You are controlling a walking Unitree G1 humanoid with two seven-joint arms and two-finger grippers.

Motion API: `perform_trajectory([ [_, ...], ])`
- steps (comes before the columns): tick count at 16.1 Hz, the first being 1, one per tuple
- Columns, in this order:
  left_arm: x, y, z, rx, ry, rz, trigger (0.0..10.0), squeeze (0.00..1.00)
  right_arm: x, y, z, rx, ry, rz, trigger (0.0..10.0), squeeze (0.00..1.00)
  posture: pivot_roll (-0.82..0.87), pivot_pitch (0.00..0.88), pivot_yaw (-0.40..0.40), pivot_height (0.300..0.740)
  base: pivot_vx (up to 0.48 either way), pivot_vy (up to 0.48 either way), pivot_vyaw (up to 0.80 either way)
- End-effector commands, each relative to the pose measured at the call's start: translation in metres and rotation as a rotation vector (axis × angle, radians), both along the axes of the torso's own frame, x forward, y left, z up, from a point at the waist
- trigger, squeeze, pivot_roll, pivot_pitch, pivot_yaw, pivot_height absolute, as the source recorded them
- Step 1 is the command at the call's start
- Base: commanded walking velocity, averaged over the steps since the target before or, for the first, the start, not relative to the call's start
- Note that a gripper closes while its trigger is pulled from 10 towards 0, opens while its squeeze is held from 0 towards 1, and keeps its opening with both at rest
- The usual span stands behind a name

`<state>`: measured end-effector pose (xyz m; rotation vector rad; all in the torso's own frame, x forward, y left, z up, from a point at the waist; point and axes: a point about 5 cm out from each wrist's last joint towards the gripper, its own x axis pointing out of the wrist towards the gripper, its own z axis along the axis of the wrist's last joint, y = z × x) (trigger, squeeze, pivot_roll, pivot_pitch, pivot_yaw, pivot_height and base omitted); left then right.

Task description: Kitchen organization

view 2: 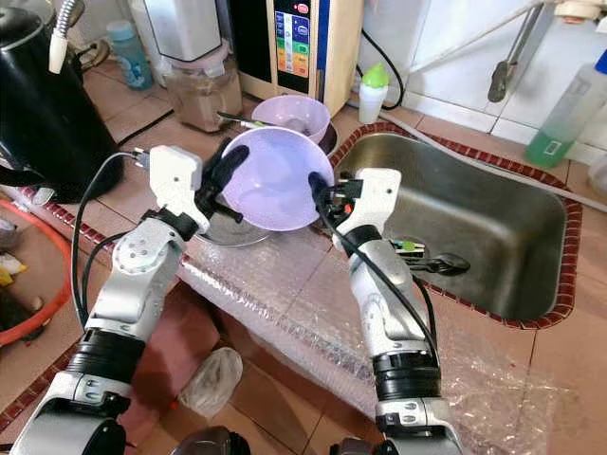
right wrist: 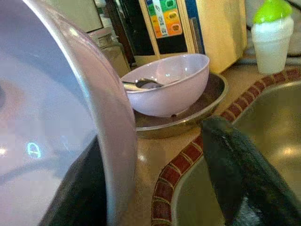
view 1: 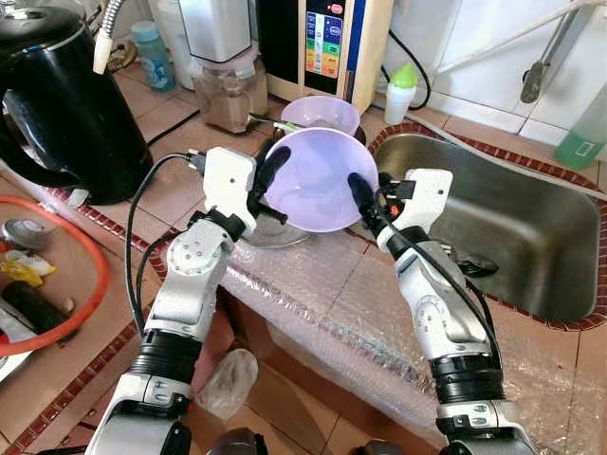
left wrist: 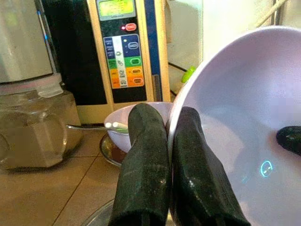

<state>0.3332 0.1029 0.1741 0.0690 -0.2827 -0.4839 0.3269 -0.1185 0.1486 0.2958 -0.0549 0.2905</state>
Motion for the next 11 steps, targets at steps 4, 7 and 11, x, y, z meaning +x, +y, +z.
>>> perform_trajectory([
  [4,0.0011,0.0062,0.0101,-0.012,-0.058,0.017,0.0,0.00,0.0004,-0.0209,-0.0084,0.042,0.068,-0.091,0.0,0.00,-0.08,0.000,0.040,0.740,0.000,0.000,0.00],
  [7,0.0026,0.0068,0.0111,-0.008,-0.061,0.021,0.0,0.00,0.0010,-0.0223,-0.0074,0.059,0.074,-0.091,0.0,0.00,-0.08,0.000,0.042,0.740,0.000,0.000,0.00],
  [11,0.0060,0.0074,0.0167,-0.022,-0.081,0.044,0.0,0.00,0.0031,-0.0253,-0.0068,0.096,0.096,-0.119,0.0,0.00,-0.07,0.000,0.036,0.740,0.000,0.000,0.00],
])
